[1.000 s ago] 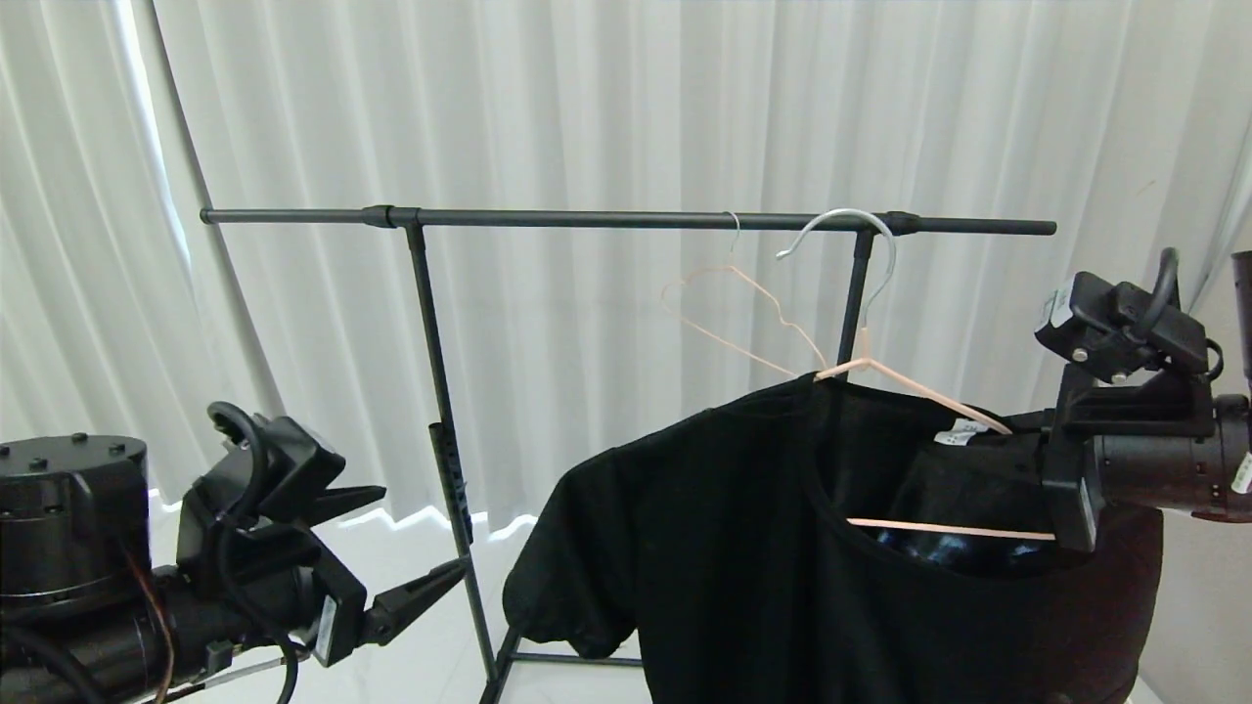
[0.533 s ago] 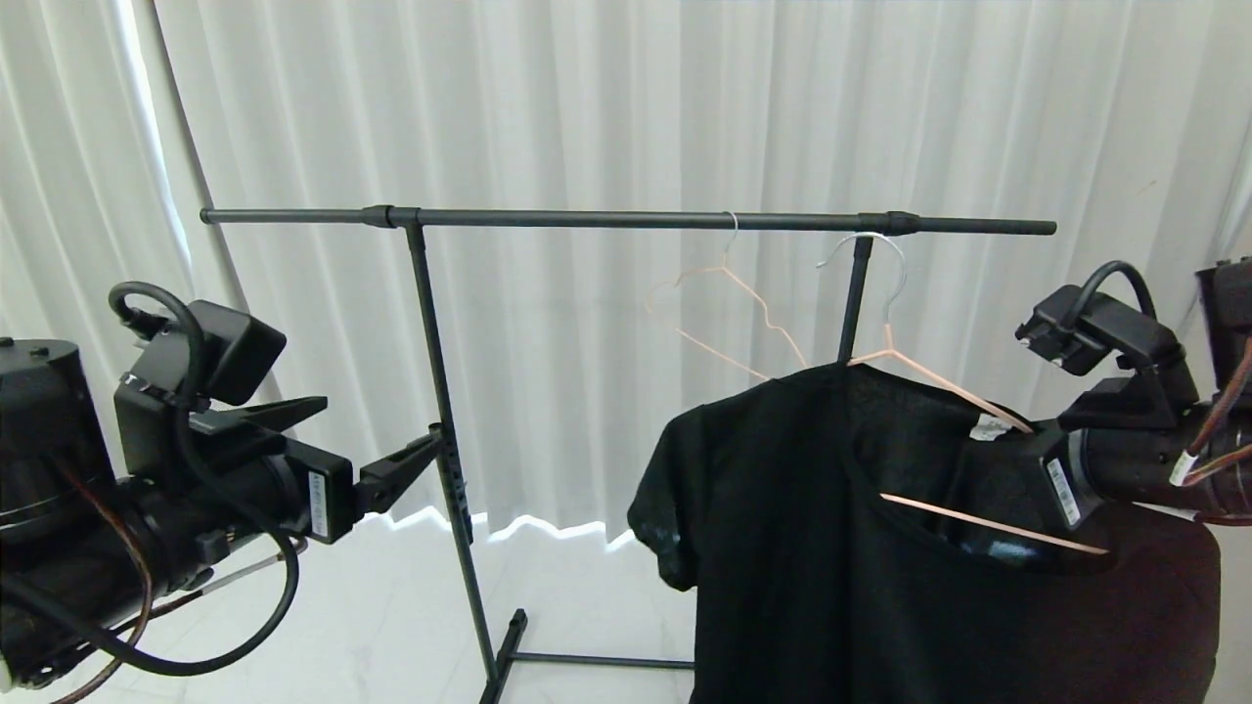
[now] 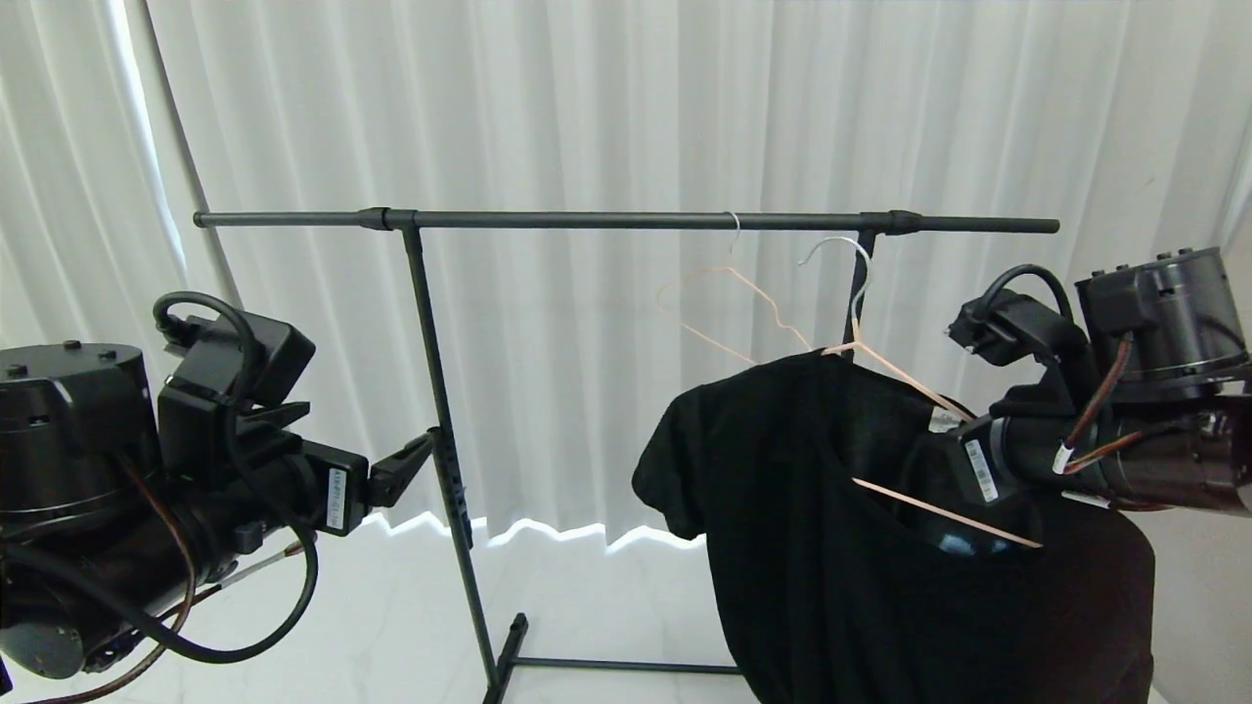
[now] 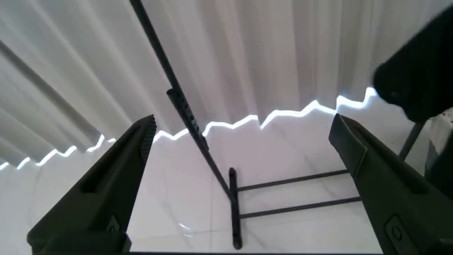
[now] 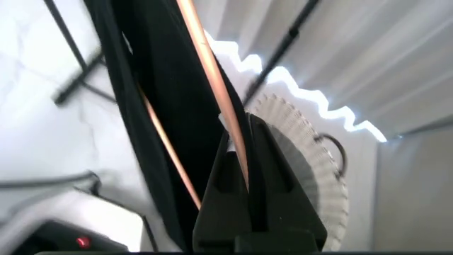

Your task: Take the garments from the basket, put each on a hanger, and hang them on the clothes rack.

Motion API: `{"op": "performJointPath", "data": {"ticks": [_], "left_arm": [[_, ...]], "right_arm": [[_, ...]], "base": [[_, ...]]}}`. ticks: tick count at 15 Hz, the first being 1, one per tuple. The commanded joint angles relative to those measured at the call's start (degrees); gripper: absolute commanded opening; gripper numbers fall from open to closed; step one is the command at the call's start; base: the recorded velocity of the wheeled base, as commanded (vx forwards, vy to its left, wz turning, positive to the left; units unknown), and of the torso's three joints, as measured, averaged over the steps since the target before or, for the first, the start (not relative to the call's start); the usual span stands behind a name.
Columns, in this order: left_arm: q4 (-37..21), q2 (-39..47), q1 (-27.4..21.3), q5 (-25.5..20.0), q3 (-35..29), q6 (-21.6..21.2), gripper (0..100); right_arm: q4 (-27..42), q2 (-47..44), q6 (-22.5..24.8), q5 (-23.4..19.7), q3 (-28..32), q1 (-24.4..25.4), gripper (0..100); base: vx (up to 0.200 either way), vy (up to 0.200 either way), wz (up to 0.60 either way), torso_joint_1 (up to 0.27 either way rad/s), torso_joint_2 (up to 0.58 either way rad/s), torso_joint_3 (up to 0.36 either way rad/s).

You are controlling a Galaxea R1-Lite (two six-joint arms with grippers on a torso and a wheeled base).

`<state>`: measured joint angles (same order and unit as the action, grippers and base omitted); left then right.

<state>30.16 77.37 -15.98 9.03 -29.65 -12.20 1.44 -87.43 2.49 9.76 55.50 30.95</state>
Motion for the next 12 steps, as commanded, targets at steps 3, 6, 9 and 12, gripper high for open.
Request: {"op": "performJointPath", "data": {"ticks": [3, 6, 9, 12], "left_arm": [[0.1, 0.3, -0.3, 0.0, -0.1, -0.4, 100], [0.1, 0.7, -2.0, -0.1, -0.2, -0.8, 100], [0.1, 2.1, -2.8, 1.2, -0.3, -0.8, 100], [0.1, 2.5, -5.6, 4.3, -0.3, -0.8, 100]], "right_arm": [[-0.1, -5.8, -0.2, 0.6, 5.4, 0.8, 0], [-0.1, -10.7, -0.3, 2.5, 11.8, 0.6, 0], [0.3, -16.3, -1.9, 6.7, 19.1, 0.5, 0], [1.6, -19.5, -3.0, 7.0, 23.9, 0.5, 0]], "base": [[0.0, 0.2, 0.0, 0.007, 0.0, 0.002], [0.0, 0.0, 0.0, 0.0, 0.0, 0.0], [0.0, 0.0, 0.0, 0.0, 0.0, 0.0], [0.0, 0.0, 0.0, 0.0, 0.0, 0.0]]}}
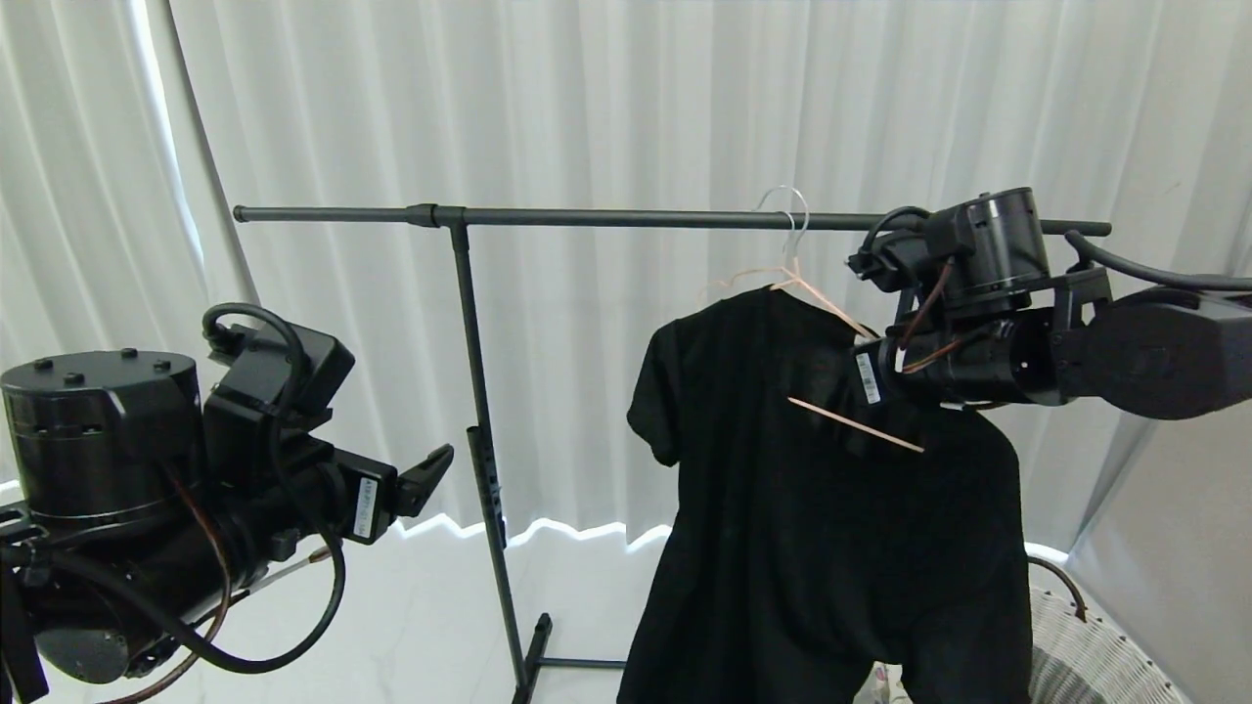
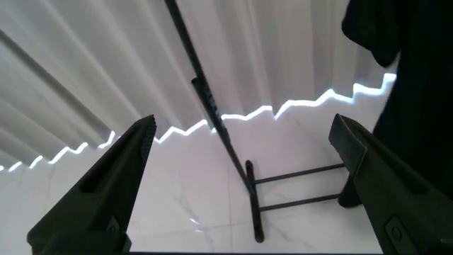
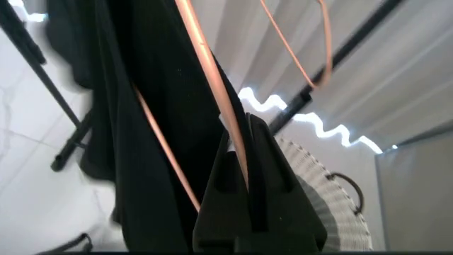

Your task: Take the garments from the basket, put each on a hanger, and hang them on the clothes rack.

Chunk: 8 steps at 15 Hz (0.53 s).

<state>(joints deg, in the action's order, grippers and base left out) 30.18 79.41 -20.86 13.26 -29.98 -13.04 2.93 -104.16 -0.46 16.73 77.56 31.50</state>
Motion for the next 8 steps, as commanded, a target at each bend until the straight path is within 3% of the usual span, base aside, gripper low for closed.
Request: {"op": "performJointPath", "data": {"ticks": [1, 2, 8], "left_arm": [[0.1, 0.6, -2.3, 0.7, 0.0, 0.0, 100], [0.1, 0.6, -2.8, 0.9, 0.0, 0.0, 100], [0.1, 1.1, -3.4, 0.9, 0.0, 0.6, 100]], "right_arm": [[1.5, -4.1, -0.2, 0.1, 4.4, 0.0, 0], [1.6, -4.7, -0.6, 0.2, 5.4, 0.0, 0], [3.0, -5.3, -3.2, 2.7, 7.7, 2.2, 0]], "base": [[0.0, 0.0, 0.0, 0.0, 0.0, 0.0], [0.0, 0.0, 0.0, 0.0, 0.0, 0.0], [0.2, 0.0, 0.0, 0.002, 0.0, 0.002]]}}
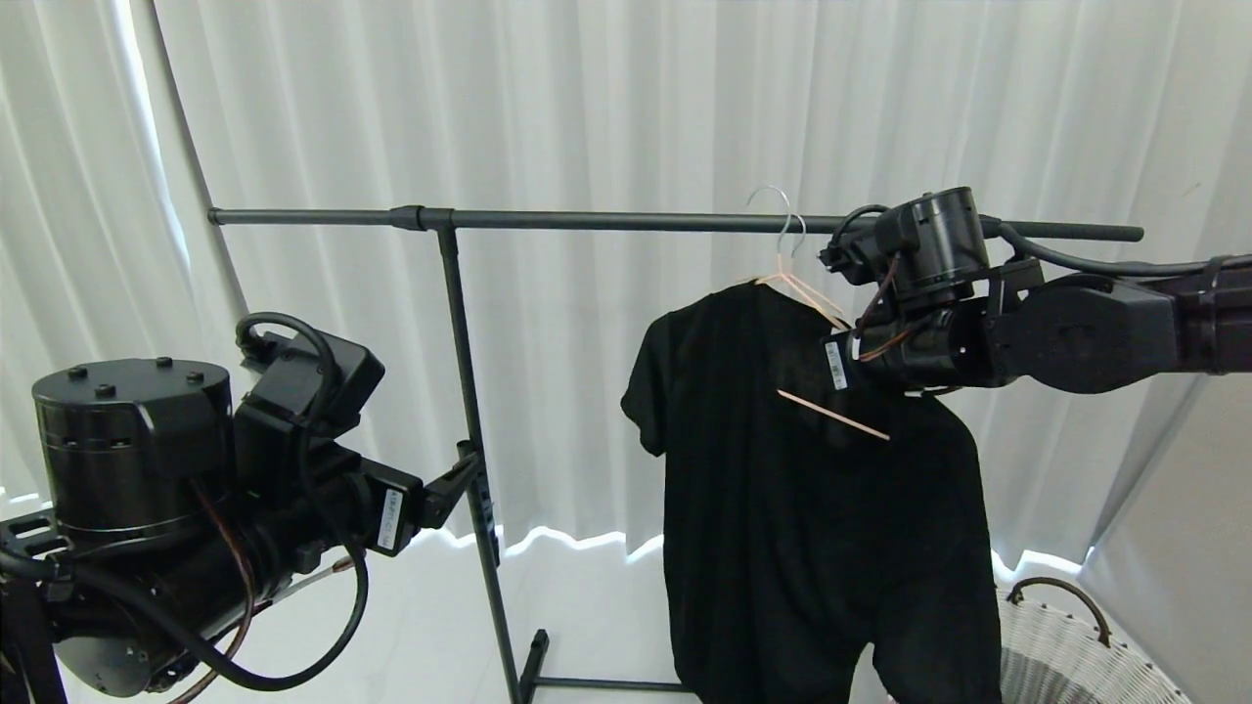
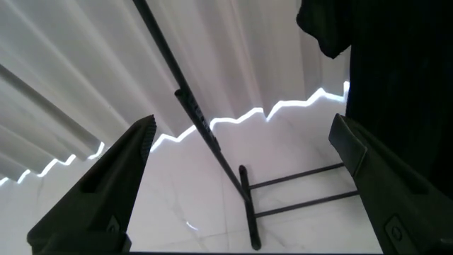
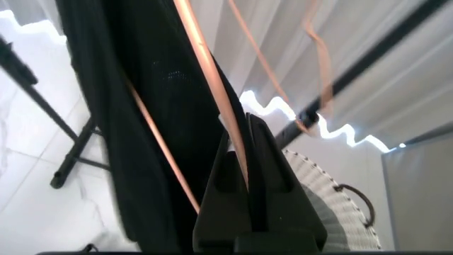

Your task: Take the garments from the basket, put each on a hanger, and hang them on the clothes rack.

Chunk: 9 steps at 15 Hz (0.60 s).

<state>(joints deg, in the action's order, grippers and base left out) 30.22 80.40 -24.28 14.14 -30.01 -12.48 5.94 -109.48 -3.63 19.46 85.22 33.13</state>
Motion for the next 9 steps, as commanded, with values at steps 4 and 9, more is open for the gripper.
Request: {"op": "performJointPath", "data": {"ticks": [4, 9], "left_arm": [[0.0, 0.2, 0.9, 0.0, 0.0, 0.0, 100], [0.0, 0.6, 2.9, 0.0, 0.0, 0.1, 100]], "right_arm": [[1.1, 4.2, -2.3, 2.1, -2.3, 2.0, 0], [1.0, 8.4, -2.3, 2.3, -8.2, 2.5, 0]], "base": [[0.2, 0.0, 0.0, 0.004, 0.0, 0.002], [0.2, 0.0, 0.0, 0.002, 0.0, 0.001]]}}
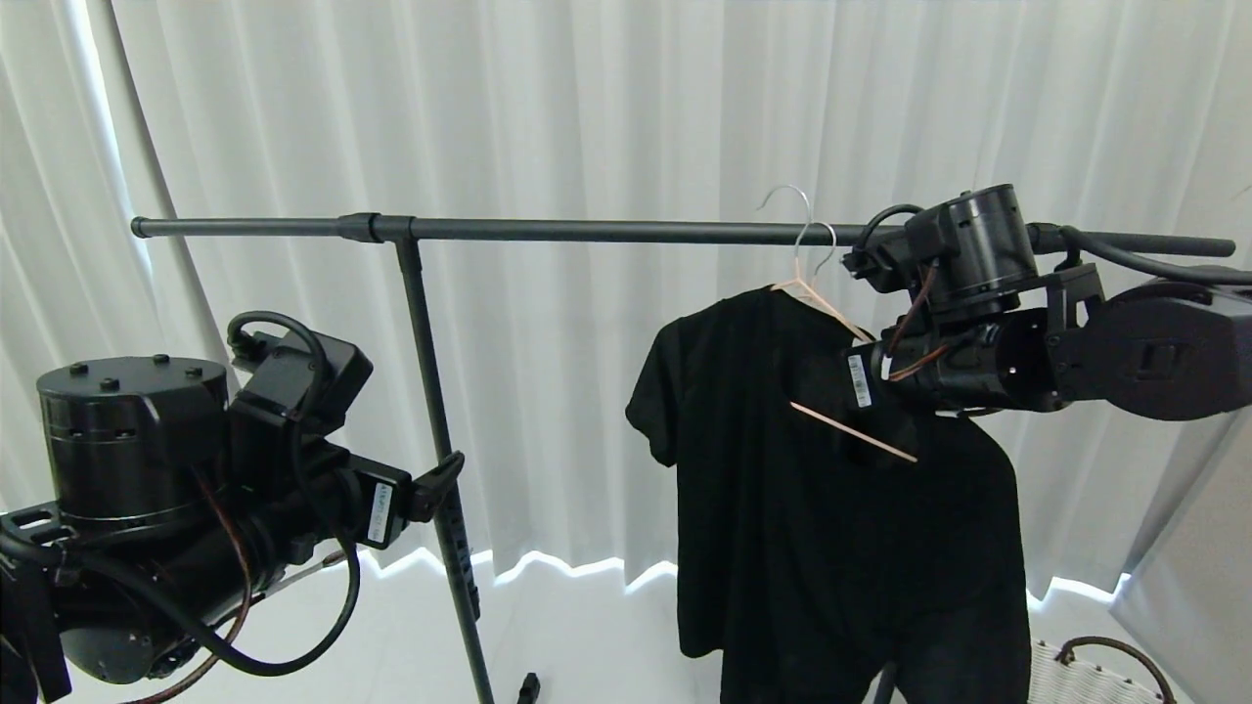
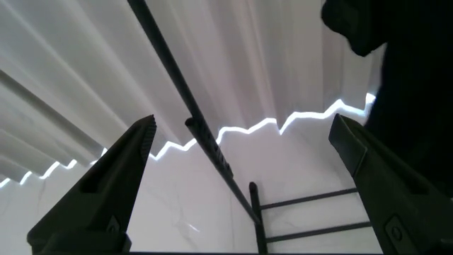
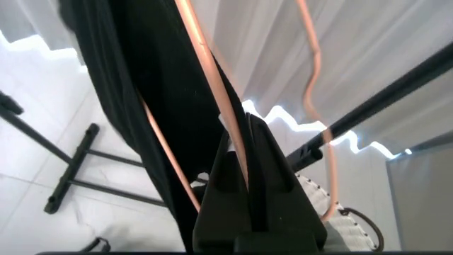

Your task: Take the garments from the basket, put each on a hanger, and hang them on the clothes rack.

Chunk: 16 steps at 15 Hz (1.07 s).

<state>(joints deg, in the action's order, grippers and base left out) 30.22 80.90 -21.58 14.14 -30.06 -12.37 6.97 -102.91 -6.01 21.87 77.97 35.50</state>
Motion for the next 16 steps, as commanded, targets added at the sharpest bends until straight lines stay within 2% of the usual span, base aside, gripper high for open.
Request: {"op": "performJointPath", "data": {"ticks": [1, 9, 16], "left_arm": [[0.0, 0.0, 0.1, 0.0, 0.1, 0.0, 100], [0.0, -0.1, 0.1, 0.0, 0.1, 0.0, 100], [0.0, -0.2, 0.2, 0.0, 0.3, 0.0, 100]], "right_arm": [[0.0, 2.0, 0.0, 0.0, -1.0, 0.3, 0], [0.1, 0.7, 0.5, 1.4, 0.6, 1.4, 0], [0.1, -7.7, 0.4, 4.3, 10.3, 1.1, 0]], "base": [[0.0, 0.0, 0.0, 0.0, 0.0, 0.0], [0.0, 0.0, 0.0, 0.0, 0.0, 0.0], [0.0, 0.0, 0.0, 0.0, 0.0, 0.0]]}}
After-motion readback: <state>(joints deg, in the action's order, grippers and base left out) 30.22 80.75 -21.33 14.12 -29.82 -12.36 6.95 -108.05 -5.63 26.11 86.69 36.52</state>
